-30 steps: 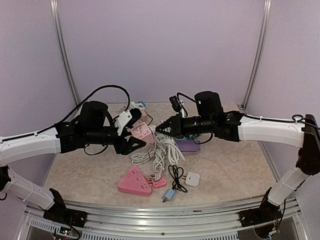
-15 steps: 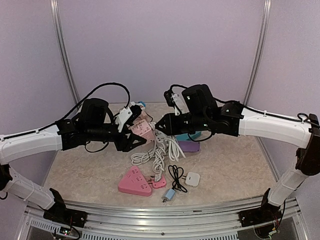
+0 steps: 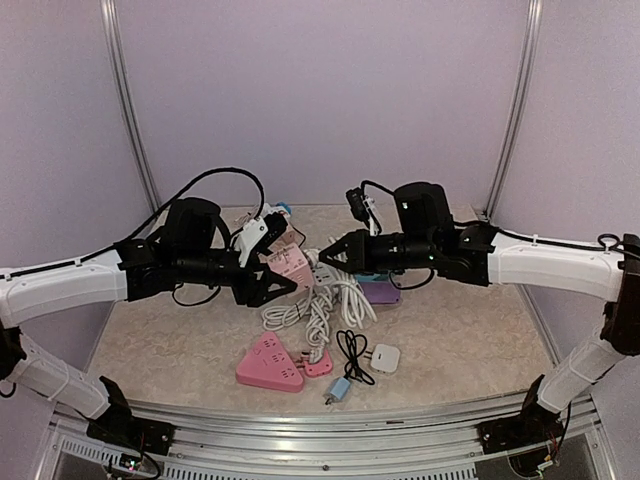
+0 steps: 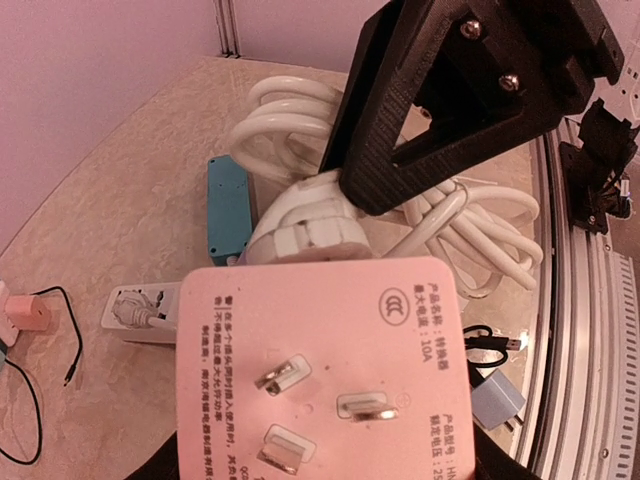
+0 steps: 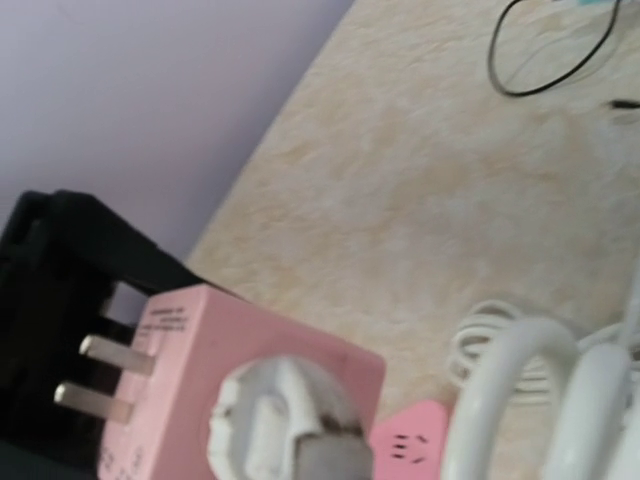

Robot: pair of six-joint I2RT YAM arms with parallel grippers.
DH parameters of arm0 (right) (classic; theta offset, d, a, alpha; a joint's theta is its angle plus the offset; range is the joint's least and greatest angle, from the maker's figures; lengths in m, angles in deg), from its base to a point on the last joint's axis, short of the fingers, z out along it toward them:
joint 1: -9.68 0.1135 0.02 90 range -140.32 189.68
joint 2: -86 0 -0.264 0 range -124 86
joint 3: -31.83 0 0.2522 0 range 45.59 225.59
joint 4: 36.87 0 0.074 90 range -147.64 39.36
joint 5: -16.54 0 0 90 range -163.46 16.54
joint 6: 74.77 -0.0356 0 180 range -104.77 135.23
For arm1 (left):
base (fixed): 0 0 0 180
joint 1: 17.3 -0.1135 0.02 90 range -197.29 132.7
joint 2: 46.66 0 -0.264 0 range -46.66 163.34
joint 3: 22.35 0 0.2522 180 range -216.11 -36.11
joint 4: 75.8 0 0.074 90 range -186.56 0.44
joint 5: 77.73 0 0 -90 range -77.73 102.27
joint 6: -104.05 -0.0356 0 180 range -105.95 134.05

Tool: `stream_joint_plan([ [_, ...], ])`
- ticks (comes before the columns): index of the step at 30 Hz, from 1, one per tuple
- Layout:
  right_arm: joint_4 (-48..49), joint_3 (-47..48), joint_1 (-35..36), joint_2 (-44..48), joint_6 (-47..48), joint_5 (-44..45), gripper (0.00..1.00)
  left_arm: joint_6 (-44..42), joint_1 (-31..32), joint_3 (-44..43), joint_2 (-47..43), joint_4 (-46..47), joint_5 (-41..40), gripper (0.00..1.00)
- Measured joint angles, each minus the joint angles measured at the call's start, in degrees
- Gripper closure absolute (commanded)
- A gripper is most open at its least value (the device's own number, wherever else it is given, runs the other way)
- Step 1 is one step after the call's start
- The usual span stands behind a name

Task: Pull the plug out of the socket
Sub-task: Remove the plug from the socket.

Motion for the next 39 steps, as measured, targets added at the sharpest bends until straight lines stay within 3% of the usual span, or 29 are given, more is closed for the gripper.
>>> stream_joint_plan([
  [13, 3.41, -1.70, -1.68, 0.04, -2.43, -4.42, 1.00, 0.24, -0.02, -0.28, 0.48, 0.15, 0.24, 0.98],
  [30, -13.11, 11.26, 6.49, -3.69, 5.81, 17.94, 1.00, 1.81, -3.19, -1.86, 1.51, -1.60, 4.15, 0.98],
  [34, -12.46, 10.67, 6.21, -3.52, 5.44, 17.40, 1.00, 1.84, -3.19, -1.86, 1.53, -1.64, 4.37, 0.98],
  [39, -4.94, 3.72, 3.08, -0.50, 1.90, 9.38, 1.00, 1.81, -3.10, -1.86, 1.53, -1.31, 5.66, 0.98],
])
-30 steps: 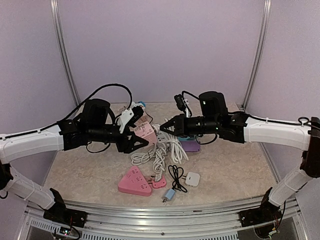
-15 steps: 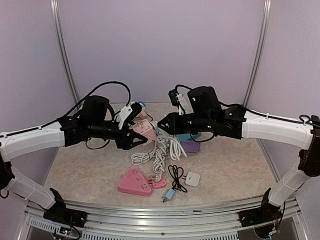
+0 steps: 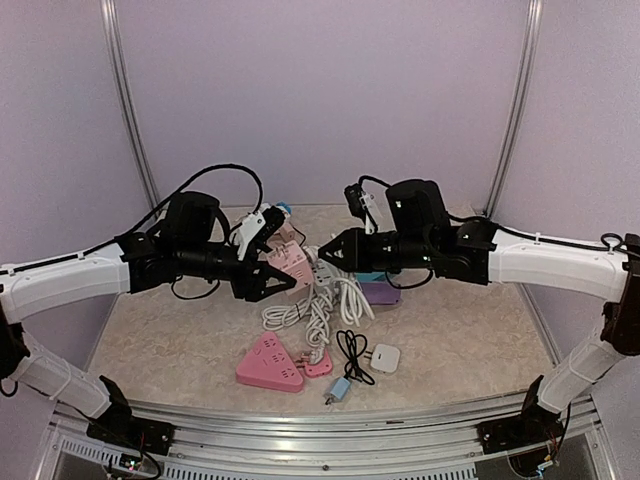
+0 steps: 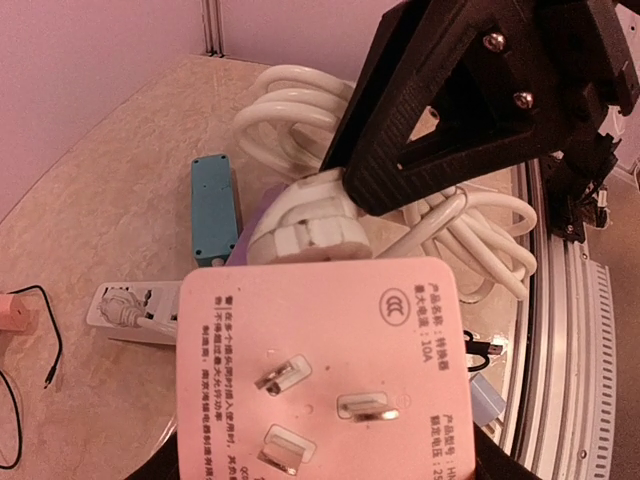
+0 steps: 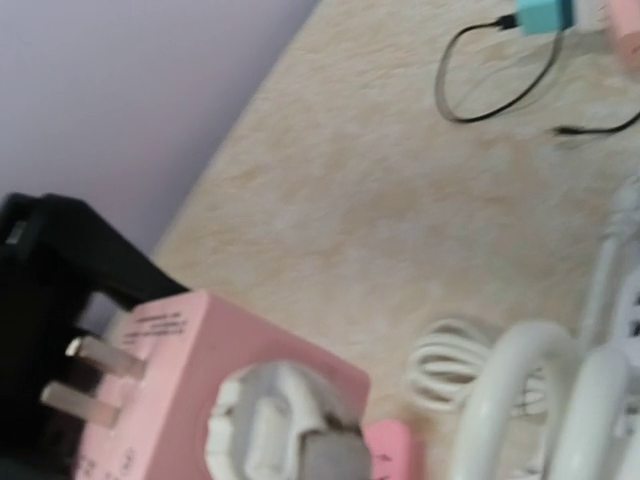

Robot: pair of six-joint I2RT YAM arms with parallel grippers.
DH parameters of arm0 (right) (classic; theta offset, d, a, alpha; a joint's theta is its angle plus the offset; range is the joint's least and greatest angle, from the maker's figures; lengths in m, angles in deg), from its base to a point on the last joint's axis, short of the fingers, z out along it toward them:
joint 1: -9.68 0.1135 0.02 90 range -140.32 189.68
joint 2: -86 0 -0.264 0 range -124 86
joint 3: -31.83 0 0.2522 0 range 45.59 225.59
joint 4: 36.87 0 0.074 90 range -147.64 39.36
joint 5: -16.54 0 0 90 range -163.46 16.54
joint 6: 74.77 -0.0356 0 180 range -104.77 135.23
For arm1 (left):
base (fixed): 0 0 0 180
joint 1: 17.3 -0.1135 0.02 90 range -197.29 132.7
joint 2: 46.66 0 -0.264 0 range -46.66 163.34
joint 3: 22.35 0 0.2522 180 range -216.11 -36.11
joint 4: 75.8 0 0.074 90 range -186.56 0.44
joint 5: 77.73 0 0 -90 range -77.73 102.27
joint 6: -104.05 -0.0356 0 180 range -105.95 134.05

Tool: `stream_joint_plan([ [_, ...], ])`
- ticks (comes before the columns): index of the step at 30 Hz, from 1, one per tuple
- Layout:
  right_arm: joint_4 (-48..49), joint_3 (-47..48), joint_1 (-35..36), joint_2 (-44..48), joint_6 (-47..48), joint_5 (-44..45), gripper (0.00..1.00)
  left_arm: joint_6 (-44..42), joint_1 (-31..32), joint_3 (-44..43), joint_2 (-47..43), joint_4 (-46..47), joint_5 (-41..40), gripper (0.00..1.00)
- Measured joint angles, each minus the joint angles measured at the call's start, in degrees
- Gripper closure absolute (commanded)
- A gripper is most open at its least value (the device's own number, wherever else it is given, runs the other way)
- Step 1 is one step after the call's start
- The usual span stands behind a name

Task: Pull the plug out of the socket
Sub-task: Remove the plug from the socket.

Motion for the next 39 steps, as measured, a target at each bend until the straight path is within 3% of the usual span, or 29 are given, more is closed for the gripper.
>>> stream_joint_plan([
  [6, 8.15, -6.03, -3.26, 1.77, -4.79, -9.07, 1.00, 0.00, 0.37, 0.04, 0.00, 0.35, 0.57, 0.98],
  [12, 8.61, -6.12, -3.72, 1.77, -5.07, -10.12, 1.00, 0.07, 0.35, 0.04, 0.00, 0.63, 0.61, 0.98],
  [17, 7.41, -5.33, -2.78, 1.77, -3.15, -7.78, 1.00, 0.61, -0.04, 0.04, 0.20, 0.72, 1.09, 0.98],
  [28, -3.48, 3.04, 3.28, -0.09, 4.72, 7.67, 1.00, 1.11, -1.46, 0.04, 0.22, 1.05, 3.21, 0.98],
  [34, -3.50, 2.99, 3.37, -0.04, 5.14, 8.11, 1.00, 1.14, -1.46, 0.04, 0.22, 1.05, 3.23, 0.98],
  [39, 1.42, -1.22, 1.25, 1.62, 2.84, 2.91, 1.00, 1.11, -1.36, 0.04, 0.22, 1.38, 3.61, 0.98],
])
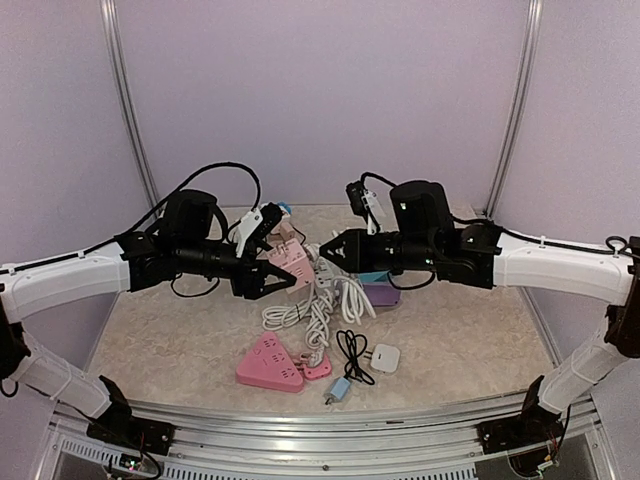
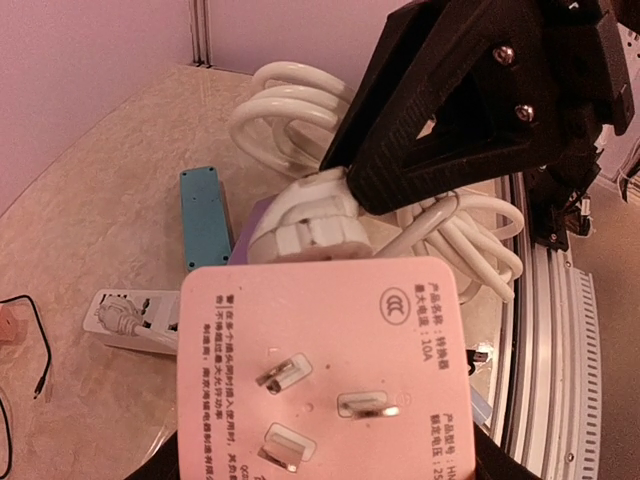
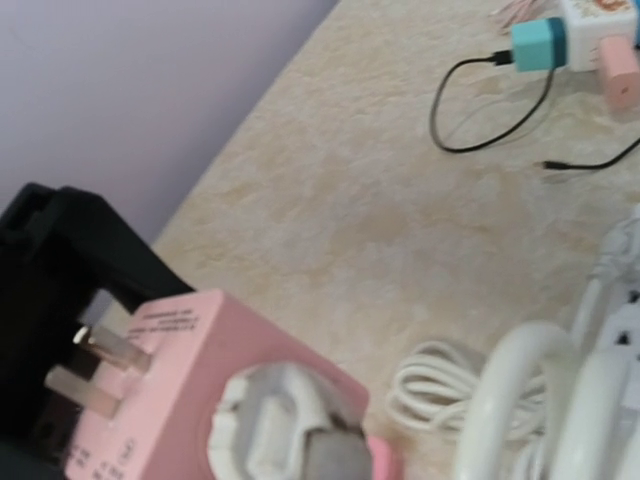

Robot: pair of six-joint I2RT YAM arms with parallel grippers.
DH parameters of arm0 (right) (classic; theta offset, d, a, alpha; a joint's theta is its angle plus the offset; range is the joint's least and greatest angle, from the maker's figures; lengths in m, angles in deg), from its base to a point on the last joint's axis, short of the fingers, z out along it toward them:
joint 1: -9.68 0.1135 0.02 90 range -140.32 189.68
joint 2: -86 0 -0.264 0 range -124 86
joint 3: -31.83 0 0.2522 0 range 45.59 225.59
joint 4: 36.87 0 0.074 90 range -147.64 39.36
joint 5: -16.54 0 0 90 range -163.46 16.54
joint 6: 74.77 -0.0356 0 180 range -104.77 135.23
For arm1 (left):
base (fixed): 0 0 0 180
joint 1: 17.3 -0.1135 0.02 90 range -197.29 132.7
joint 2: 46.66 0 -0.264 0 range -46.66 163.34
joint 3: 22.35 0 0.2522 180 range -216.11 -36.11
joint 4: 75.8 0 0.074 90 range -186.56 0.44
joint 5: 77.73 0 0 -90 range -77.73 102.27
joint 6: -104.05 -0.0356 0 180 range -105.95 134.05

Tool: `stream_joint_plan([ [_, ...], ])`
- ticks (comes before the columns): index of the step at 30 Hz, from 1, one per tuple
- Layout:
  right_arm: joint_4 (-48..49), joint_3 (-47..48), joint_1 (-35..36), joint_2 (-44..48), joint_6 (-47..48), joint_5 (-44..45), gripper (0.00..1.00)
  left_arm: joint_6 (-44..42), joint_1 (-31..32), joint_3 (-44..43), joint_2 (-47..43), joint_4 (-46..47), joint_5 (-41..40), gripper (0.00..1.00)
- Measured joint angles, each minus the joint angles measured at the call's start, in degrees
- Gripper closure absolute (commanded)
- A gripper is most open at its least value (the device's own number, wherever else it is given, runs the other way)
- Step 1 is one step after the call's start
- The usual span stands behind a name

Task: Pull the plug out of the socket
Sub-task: Remove the plug from the socket.

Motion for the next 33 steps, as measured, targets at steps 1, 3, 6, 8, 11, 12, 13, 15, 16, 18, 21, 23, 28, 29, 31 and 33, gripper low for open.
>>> stream_joint_plan([
  [1, 1.09, -0.90, -0.57, 0.35, -0.72, -1.40, 1.00, 0.00, 0.04, 0.00, 0.00, 0.09, 0.13, 0.98],
  [3, 3.17, -2.45, -1.60, 0.85, -2.16, -4.11, 1.00, 0.00, 0.09, 0.00, 0.02, 0.17, 0.46, 0.98],
  [6, 6.47, -4.66, -3.08, 1.29, -4.37, -7.96, 1.00, 0.00, 0.11, 0.00, 0.02, 0.35, 0.74, 0.98],
  [8, 8.48, -5.92, -4.00, 1.42, -5.92, -10.34, 1.00, 0.02, 0.11, 0.00, 0.02, 0.42, 0.90, 0.98],
  [11, 11.28, -7.69, -5.03, 1.53, -7.93, -13.03, 1.00, 0.02, 0.11, 0.00, 0.04, 0.61, 1.05, 0.98],
  [12, 12.04, -8.22, -5.29, 1.53, -8.46, -13.70, 1.00, 0.02, 0.11, 0.00, 0.02, 0.68, 1.05, 0.98],
  [13, 12.74, -8.63, -5.51, 1.53, -8.87, -14.27, 1.00, 0.04, 0.11, 0.00, 0.02, 0.76, 1.05, 0.98],
  [15, 12.98, -8.81, -5.70, 1.53, -9.25, -14.73, 1.00, 0.07, 0.11, 0.00, 0.02, 0.90, 1.05, 0.98],
  [16, 13.00, -8.81, -5.70, 1.53, -9.22, -14.69, 1.00, 0.07, 0.11, 0.00, 0.04, 0.96, 1.05, 0.99],
  [18, 12.59, -8.66, -5.70, 1.53, -8.81, -14.43, 1.00, 0.13, 0.11, 0.00, 0.11, 0.96, 0.98, 0.99],
  [21, 10.34, -7.43, -5.29, 1.53, -7.58, -12.74, 1.00, 0.33, 0.11, -0.11, 0.66, 1.38, 0.92, 0.99],
  [23, 7.78, -6.01, -4.48, 1.51, -6.49, -10.29, 1.00, 0.50, 0.07, -0.33, 1.03, 1.42, 0.90, 0.99],
  [28, 2.27, -2.47, -1.33, 1.14, -3.98, -1.53, 1.00, 1.25, -0.35, -0.87, 1.62, 1.36, 1.09, 0.99],
  [29, 1.40, -1.81, -0.26, 1.03, -3.37, 1.33, 1.00, 1.33, -0.46, -0.96, 1.70, 1.29, 1.14, 0.99],
  [31, -0.20, -0.90, 1.40, 0.87, -2.54, 5.73, 1.00, 1.51, -0.66, -1.11, 1.97, 1.25, 1.46, 0.99],
  [33, -1.51, -0.17, 2.95, 0.81, -1.75, 9.75, 1.00, 1.68, -0.70, -1.51, 2.40, 0.96, 1.73, 0.99],
])
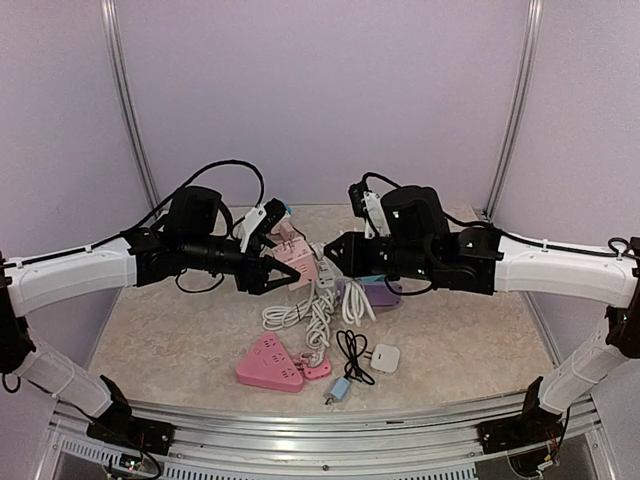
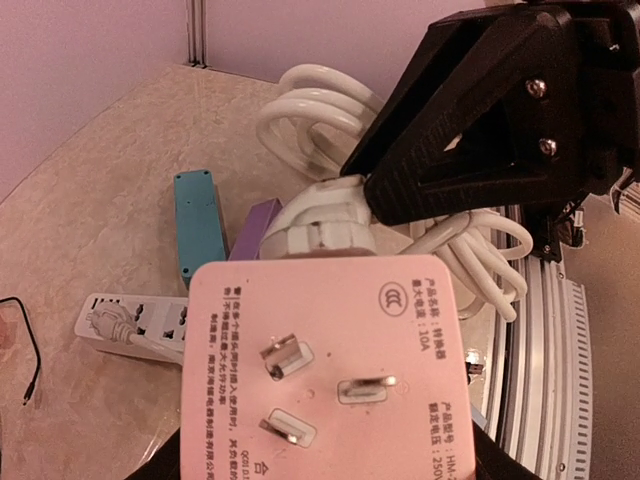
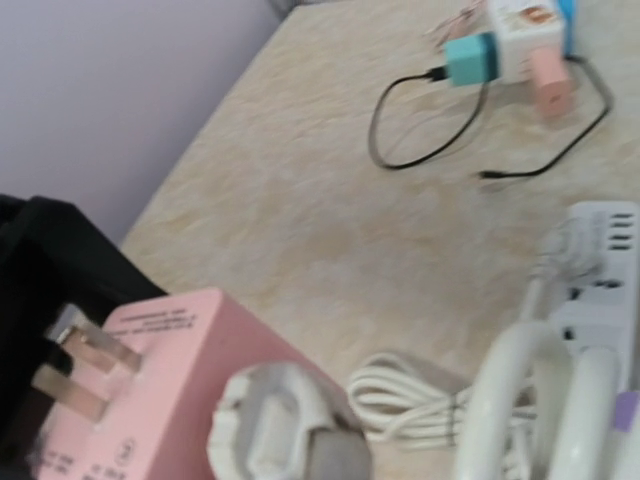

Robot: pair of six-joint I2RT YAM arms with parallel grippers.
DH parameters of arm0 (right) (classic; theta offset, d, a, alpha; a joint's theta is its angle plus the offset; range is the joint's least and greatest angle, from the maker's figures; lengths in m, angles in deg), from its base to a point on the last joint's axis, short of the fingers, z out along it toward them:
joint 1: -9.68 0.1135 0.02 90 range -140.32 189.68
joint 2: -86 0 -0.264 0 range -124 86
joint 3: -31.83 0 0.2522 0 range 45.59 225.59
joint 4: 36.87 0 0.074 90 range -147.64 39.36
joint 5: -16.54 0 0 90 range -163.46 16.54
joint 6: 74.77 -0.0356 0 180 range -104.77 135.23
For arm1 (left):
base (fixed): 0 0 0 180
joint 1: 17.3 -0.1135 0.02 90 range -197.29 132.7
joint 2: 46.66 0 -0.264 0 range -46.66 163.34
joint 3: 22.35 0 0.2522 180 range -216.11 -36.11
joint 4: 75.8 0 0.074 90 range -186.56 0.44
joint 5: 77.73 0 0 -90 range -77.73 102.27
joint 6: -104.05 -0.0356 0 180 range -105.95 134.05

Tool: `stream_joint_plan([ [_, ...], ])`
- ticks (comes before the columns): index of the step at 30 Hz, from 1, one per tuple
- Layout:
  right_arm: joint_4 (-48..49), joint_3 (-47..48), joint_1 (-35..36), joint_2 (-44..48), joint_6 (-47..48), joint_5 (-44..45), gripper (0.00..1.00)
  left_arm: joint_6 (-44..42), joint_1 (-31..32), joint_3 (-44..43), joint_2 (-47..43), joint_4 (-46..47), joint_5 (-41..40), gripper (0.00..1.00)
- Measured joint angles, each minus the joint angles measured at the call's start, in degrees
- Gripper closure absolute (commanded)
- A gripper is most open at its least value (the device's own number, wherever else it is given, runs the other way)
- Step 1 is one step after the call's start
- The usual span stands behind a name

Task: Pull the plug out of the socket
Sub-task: Remove the plug from the socket.

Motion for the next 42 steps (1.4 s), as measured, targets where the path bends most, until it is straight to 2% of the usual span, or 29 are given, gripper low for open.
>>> stream_joint_plan([
  [4, -2.40, 1.60, 2.14, -0.42, 1.40, 6.27, 1.00, 0.39, -0.07, -0.90, 0.92, -0.17, 0.48, 0.99],
  [9, -2.82, 2.12, 2.62, -0.85, 1.73, 8.41, 1.00, 0.70, -0.37, -1.33, 1.46, -0.20, 0.85, 0.99],
  [14, -1.14, 0.94, 0.55, -0.66, 0.61, 4.48, 1.00, 0.83, -0.81, -1.31, 1.49, -0.26, 1.86, 0.99],
  [22, 2.75, -7.06, -9.64, 2.54, -3.61, -0.79, 1.00, 0.85, -1.81, -0.72, 1.25, -1.97, 3.52, 0.99],
  [36, 3.52, -8.24, -10.10, 3.13, -3.48, -1.92, 1.00, 1.49, -1.81, -0.72, 0.96, -2.21, 3.72, 0.99],
  [42, 6.32, -14.93, -11.93, 2.38, -3.54, -2.62, 1.00, 2.82, -1.27, -0.74, 1.68, -2.27, 2.82, 0.99],
])
